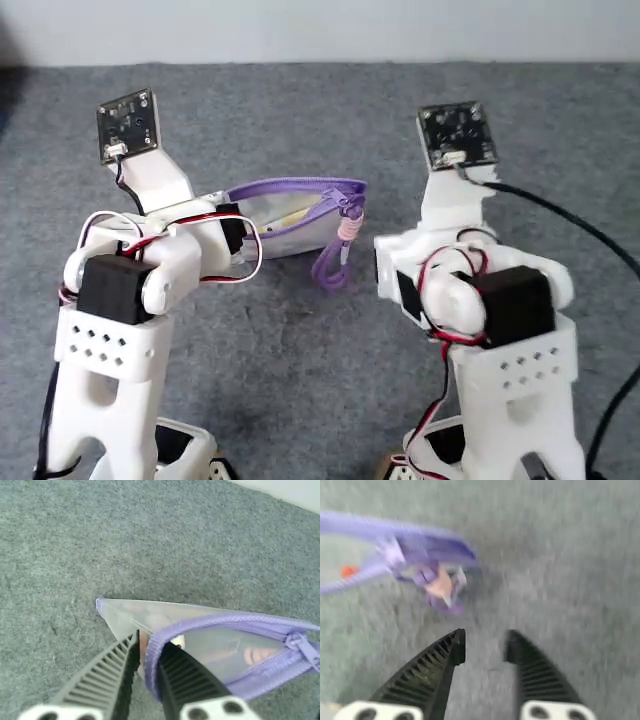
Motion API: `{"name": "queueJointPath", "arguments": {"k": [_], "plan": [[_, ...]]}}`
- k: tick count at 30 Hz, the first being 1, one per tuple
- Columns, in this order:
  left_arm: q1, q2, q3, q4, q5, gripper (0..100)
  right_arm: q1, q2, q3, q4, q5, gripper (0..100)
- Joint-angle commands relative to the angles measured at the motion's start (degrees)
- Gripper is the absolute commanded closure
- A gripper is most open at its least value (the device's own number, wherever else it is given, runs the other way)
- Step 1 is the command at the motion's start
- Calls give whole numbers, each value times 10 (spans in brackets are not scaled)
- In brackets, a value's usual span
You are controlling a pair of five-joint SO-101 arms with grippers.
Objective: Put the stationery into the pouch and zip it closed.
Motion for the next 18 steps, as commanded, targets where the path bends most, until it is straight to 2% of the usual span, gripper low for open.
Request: {"name": "queueJointPath", "arguments": {"k": [1, 5, 9, 14, 18], "plan": [[4, -8, -26, -3, 5, 988, 6, -11, 25, -4, -16, 805], [4, -8, -26, -3, 5, 988, -26, -21, 81, -57, -14, 823], [4, -8, -26, -2, 5, 988, -51, -73, 186, -157, -6, 823], [4, -7, -25, 6, 5, 988, -51, -179, 344, -296, 40, 823], [4, -5, -25, 5, 5, 988, -51, -240, 422, -378, 47, 823]]}}
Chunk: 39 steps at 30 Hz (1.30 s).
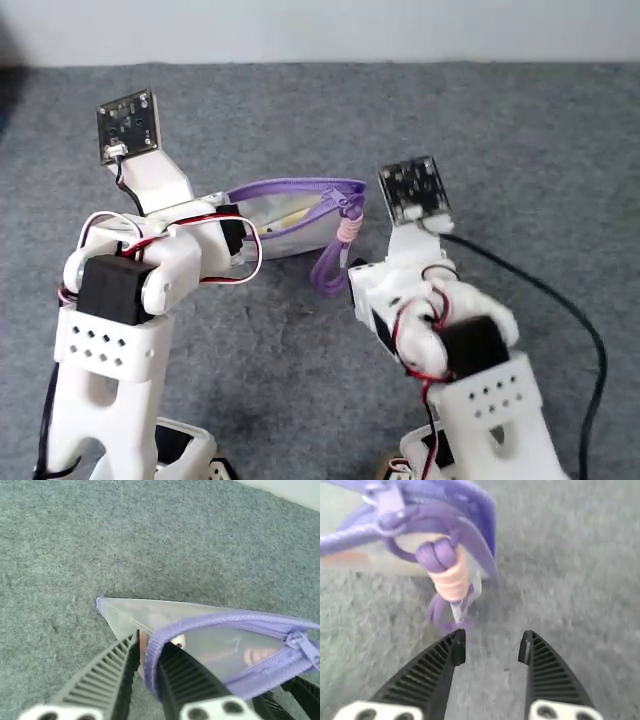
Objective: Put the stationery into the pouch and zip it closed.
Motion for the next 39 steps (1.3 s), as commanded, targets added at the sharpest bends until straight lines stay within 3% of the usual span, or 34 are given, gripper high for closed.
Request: {"name": "queueJointPath", "arguments": {"k": [1, 12, 21, 39], "plan": [[4, -4, -25, -1, 6, 988, -2, -49, 46, -71, 10, 823], [4, -4, -25, -4, 6, 988, -14, -14, 56, -199, 6, 826], [4, -4, -25, -4, 5, 988, -80, -83, 55, -145, 9, 826], [4, -4, -25, -4, 5, 988, -74, -96, 57, -160, 10, 827]]}}
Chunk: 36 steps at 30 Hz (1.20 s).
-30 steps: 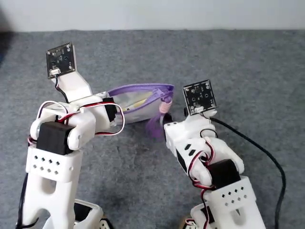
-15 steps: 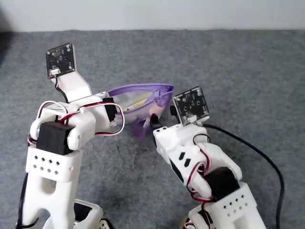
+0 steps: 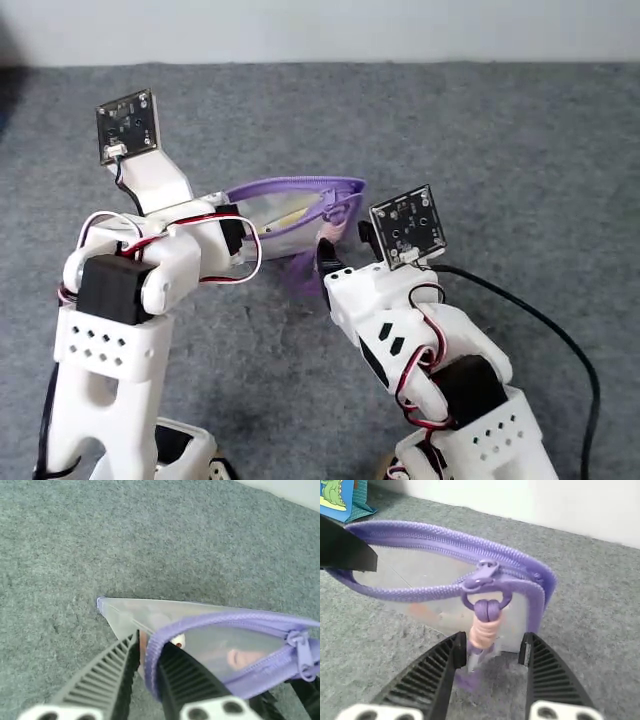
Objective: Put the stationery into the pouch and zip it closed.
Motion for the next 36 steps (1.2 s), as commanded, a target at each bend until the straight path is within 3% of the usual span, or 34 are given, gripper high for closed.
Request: {"name": "queueJointPath", "arguments": {"k": [1, 12, 22, 28, 36], "plan": [[4, -4, -25, -4, 5, 988, 7, -4, -4, -23, 8, 827], [4, -4, -25, -4, 5, 988, 15, 40, -8, -60, 9, 939], [4, -4, -25, -4, 5, 988, 15, 46, -7, -63, 10, 939], [4, -4, -25, -4, 5, 988, 15, 46, -7, -64, 34, 840], [4, -4, -25, -4, 5, 988, 15, 40, -7, -64, 38, 927]]}}
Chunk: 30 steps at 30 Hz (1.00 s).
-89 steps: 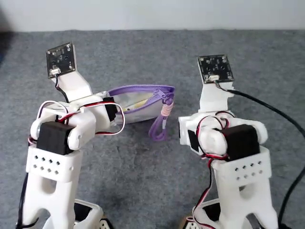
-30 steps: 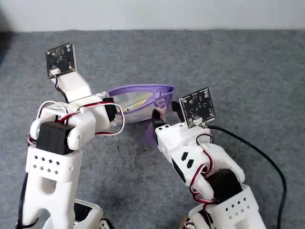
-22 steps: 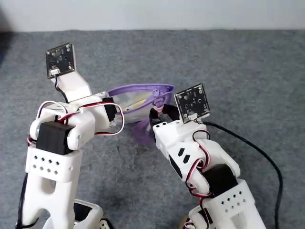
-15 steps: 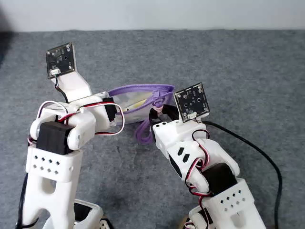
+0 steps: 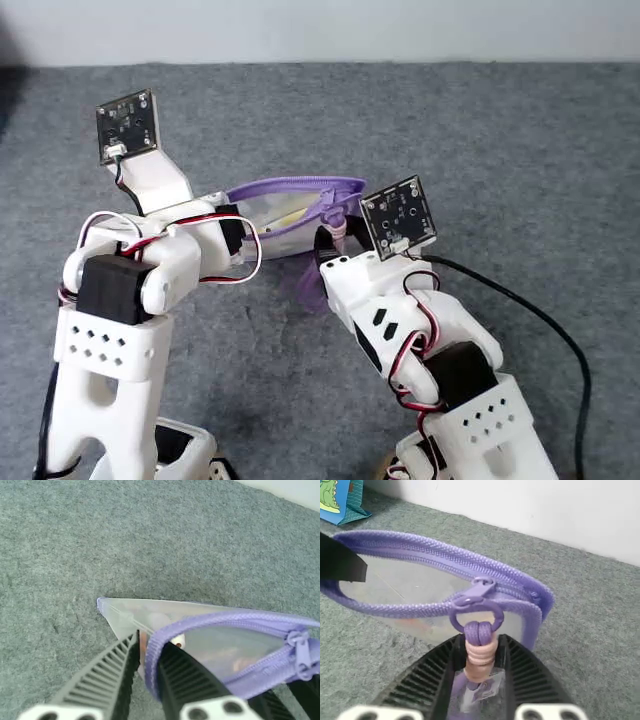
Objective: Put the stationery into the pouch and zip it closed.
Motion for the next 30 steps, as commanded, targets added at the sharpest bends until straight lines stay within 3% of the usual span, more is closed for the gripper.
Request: {"name": "queueJointPath", "arguments": {"k": [1, 12, 18, 25, 30], "plan": [[4, -4, -25, -3, 5, 988, 5, -4, -7, -13, 6, 931], [4, -9, -26, 2, 5, 988, 23, -36, -24, -6, 34, 991], [6, -9, -58, 62, 4, 974, 49, -72, -33, 75, 30, 991], [71, -17, -118, 160, 5, 666, 68, -78, -36, 77, 31, 991], [102, -83, -116, 158, 4, 609, 70, -77, -36, 76, 33, 991]]}}
